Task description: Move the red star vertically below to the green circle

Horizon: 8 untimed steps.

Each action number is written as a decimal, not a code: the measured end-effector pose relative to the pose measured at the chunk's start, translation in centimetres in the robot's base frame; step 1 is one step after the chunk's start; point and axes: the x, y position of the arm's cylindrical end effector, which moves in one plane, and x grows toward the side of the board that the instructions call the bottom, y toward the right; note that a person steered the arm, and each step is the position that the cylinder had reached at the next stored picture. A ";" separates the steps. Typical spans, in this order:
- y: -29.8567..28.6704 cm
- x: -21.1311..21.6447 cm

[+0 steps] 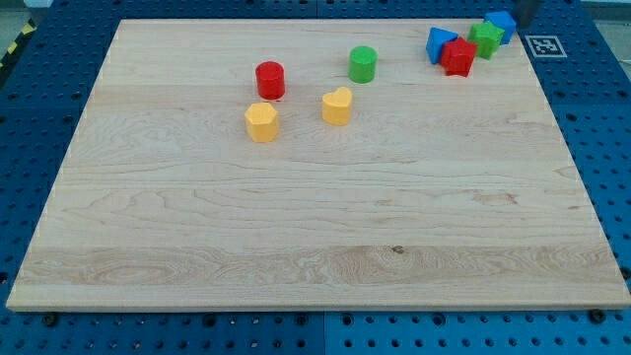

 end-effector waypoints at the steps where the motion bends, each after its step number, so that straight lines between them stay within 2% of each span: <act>1: -1.4 0.2; 2: -1.4 0.2; 4: -2.0 3.0; 5: -4.3 4.7; 6: -6.7 5.1; 8: -6.9 5.2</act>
